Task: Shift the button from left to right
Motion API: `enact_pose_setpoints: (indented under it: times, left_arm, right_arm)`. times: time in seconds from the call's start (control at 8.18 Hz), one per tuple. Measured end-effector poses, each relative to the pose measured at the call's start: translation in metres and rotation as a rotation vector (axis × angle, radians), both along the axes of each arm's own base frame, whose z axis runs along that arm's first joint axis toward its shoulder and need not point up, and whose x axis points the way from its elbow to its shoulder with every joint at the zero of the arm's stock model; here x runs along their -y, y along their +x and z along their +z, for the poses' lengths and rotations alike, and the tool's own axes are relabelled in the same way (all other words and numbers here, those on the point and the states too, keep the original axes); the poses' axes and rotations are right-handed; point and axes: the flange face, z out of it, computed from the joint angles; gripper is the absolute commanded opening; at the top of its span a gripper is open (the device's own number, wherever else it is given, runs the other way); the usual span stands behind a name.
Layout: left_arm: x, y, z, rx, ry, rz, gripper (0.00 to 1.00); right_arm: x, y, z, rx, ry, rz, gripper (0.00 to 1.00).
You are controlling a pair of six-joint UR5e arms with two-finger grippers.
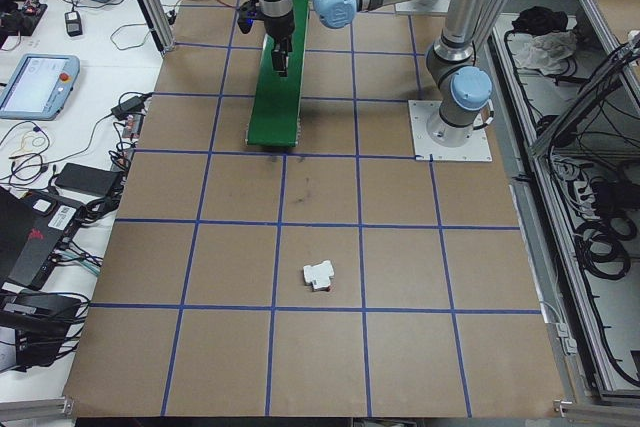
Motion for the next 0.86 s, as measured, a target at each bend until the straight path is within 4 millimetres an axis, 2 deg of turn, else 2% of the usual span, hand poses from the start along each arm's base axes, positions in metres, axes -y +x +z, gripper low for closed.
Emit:
enact_pose_setpoints:
  times: [0.12,0.49,0.61,0.86]
  left_arm:
    - [-0.001,0.001,0.002,0.002,-0.005,0.001,1.00]
    - [-0.004,0.006,0.008,0.010,-0.012,0.008,1.00]
    - [-0.005,0.011,0.009,0.013,-0.013,0.018,1.00]
    - [-0.005,0.018,0.008,0.016,-0.010,0.031,1.00]
  right_arm:
    - [0.011,0.003,-0.016,0.021,0.015,0.002,1.00]
    - [0.038,0.011,-0.085,0.084,0.114,-0.061,1.00]
    - [0.042,0.015,-0.106,0.125,0.130,-0.085,1.00]
    - [0.043,0.028,-0.134,0.186,0.158,-0.142,1.00]
